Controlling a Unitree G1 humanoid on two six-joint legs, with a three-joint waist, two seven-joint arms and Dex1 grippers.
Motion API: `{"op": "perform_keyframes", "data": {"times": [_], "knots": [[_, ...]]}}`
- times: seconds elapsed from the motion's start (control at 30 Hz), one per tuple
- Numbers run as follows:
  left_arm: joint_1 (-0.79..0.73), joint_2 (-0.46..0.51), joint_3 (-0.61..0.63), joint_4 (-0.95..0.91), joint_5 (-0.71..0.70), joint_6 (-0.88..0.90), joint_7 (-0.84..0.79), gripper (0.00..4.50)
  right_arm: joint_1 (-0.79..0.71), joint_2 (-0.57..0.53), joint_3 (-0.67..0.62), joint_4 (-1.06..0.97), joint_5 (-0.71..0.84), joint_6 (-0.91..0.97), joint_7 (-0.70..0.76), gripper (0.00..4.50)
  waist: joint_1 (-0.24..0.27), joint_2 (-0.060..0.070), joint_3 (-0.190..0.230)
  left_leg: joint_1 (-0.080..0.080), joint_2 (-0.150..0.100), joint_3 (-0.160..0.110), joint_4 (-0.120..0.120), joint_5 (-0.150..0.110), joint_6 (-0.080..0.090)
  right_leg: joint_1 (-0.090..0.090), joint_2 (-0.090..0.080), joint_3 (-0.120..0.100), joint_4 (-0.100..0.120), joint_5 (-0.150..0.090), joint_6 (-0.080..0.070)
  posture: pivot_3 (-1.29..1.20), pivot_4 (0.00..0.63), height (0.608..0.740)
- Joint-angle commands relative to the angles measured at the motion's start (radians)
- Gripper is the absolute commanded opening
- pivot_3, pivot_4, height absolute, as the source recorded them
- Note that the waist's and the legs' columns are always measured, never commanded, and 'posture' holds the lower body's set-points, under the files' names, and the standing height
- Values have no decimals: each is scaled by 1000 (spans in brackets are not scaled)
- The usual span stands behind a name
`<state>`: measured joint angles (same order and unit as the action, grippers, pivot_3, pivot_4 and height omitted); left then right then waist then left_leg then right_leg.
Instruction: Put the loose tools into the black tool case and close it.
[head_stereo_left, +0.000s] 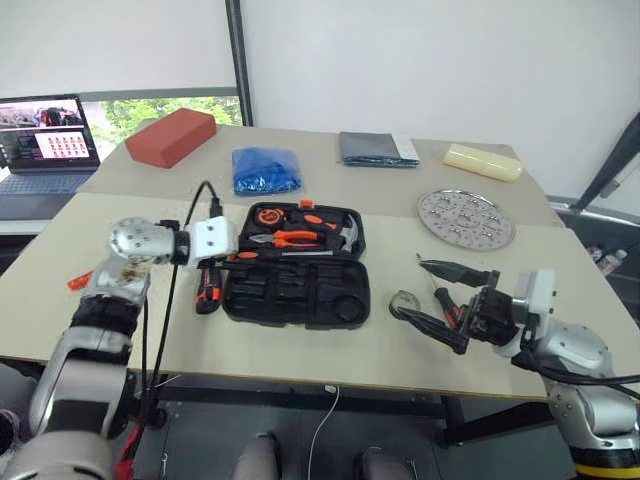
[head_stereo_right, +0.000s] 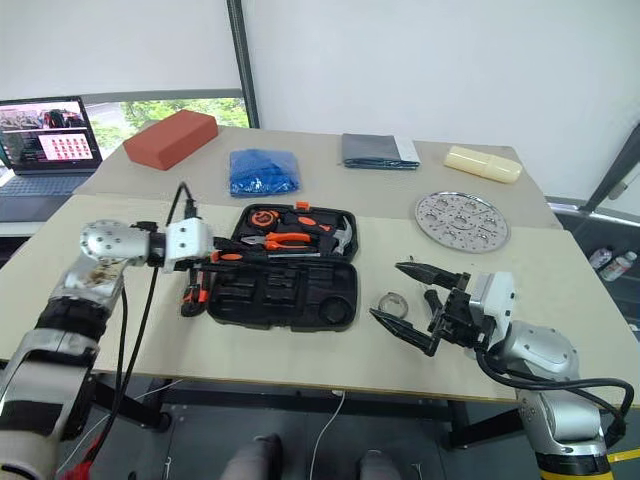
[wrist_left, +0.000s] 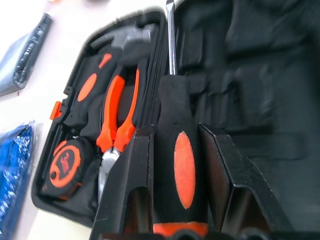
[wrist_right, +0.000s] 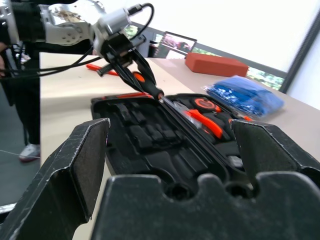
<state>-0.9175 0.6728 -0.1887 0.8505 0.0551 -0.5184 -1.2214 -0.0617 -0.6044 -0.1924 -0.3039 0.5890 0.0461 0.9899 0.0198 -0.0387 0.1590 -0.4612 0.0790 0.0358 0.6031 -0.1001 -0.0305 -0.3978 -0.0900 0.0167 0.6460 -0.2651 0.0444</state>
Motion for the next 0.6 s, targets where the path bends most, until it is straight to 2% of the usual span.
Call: {"op": "perform_keyframes", "data": {"times": [0.03, 0.27, 0.43, 0.47, 0.53, 0.57, 0.6], "knots": [[-59, -20, -29, 130, 69, -122, 53, 880, 16, 6, -53, -33, 6, -28, -26, 4500, -5, 0, 0, 0, 0, 0, 0, 0, 0, 0, 0, 0, 0, 0, 0, 0, 150, 740], [-101, -74, -60, 276, 136, -217, 92, 880, 102, 21, -69, -73, -5, -55, -44, 4500, -2, 0, 0, 0, 0, 0, 2, 0, 0, 1, 0, 0, 0, -2, 3, 0, 150, 740], [-118, -83, -54, 330, 156, -195, 113, 880, 127, 26, -72, -75, -10, -68, -49, 4500, -6, 0, 0, 0, 0, 0, 3, -1, -1, 2, 0, 0, 0, -4, 8, 0, 150, 740], [-121, -86, -41, 336, 147, -189, 125, 1883, 132, 26, -73, -75, -10, -70, -48, 4500, -7, 0, 0, 0, 0, 0, 4, -1, -1, 2, 0, 0, 0, -4, 8, 0, 150, 740], [-123, -96, 8, 340, 86, -179, 89, 2443, 141, 27, -75, -76, -9, -72, -48, 4500, -7, 0, 0, 0, 0, 0, 4, -1, -1, 2, 0, 0, 0, -4, 8, 0, 150, 740], [-124, -101, 42, 340, 42, -170, 64, 2929, 147, 27, -75, -77, -7, -71, -48, 4500, -7, 0, 0, 0, 0, 0, 3, -1, 0, 2, 0, 0, 1, -3, 8, 0, 150, 740], [-124, -110, 82, 336, -9, -149, 21, 3183, 151, 27, -76, -77, -6, -70, -47, 4500, -7, 0, 0, 0, 0, 0, 3, -1, 0, 2, 0, 0, 1, -3, 8, 0, 150, 740]]}}
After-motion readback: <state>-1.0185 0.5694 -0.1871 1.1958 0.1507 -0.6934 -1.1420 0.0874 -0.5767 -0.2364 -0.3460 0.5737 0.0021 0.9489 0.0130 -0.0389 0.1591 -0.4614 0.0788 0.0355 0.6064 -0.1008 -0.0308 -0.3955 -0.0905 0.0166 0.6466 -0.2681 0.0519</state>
